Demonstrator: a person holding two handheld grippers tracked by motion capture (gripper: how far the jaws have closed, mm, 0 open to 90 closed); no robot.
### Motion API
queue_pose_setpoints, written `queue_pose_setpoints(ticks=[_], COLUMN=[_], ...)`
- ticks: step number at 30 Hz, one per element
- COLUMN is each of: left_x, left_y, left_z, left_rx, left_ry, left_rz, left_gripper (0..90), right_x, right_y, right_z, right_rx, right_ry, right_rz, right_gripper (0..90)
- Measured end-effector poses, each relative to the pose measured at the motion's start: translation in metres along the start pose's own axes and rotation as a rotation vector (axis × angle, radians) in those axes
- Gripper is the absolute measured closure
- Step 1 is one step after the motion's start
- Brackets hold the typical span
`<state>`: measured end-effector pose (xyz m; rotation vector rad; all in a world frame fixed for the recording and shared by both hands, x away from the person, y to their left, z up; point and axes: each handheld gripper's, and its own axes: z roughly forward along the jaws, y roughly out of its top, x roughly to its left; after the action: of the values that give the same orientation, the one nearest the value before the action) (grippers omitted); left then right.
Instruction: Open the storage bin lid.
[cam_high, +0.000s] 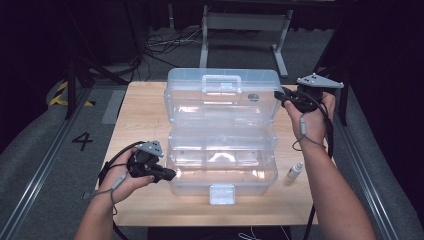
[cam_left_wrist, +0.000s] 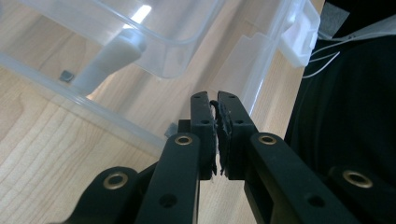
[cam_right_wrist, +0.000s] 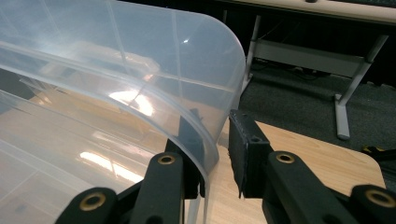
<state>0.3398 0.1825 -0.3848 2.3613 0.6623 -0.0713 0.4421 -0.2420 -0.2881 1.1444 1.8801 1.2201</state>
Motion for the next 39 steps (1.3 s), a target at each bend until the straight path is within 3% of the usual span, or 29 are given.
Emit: queue_pose_setpoints(ticks=[13,17,23,28,31,33,39], left_x=[0.002,0.001,0.004,0.004,0.004,0.005,0.004], left_y=[-0.003,-0.003,-0.007,-0.006,-0.006,-0.006,-0.005], left_z=[0.003,0.004,0.006,0.006,0.007,0.007,0.008], left_rx=[-0.014,-0.011,-0.04,-0.037,-0.036,-0.036,-0.034], left_ry=[0.009,0.015,-0.008,-0.009,-0.01,-0.009,-0.003], left_rz=[-0.008,0.007,0.0,0.001,0.004,0.008,0.008], left_gripper=[87.4,87.4,87.5,87.5,87.5,87.5,87.5], right_x=[-0.004,-0.005,-0.006,-0.007,-0.006,-0.006,-0.008], right_y=[0.004,0.003,0.004,0.004,0.003,0.004,0.006], right_z=[0.005,0.007,0.009,0.012,0.013,0.011,0.017], right_rx=[0.017,0.01,0.005,-0.006,-0.024,-0.045,-0.043], right_ry=[0.011,0.013,0.013,0.011,-0.007,-0.027,-0.035], right_rz=[0.014,0.014,0.015,0.013,0.0,-0.024,-0.046], right_gripper=[75.0,75.0,75.0,75.2,76.9,84.8,85.7])
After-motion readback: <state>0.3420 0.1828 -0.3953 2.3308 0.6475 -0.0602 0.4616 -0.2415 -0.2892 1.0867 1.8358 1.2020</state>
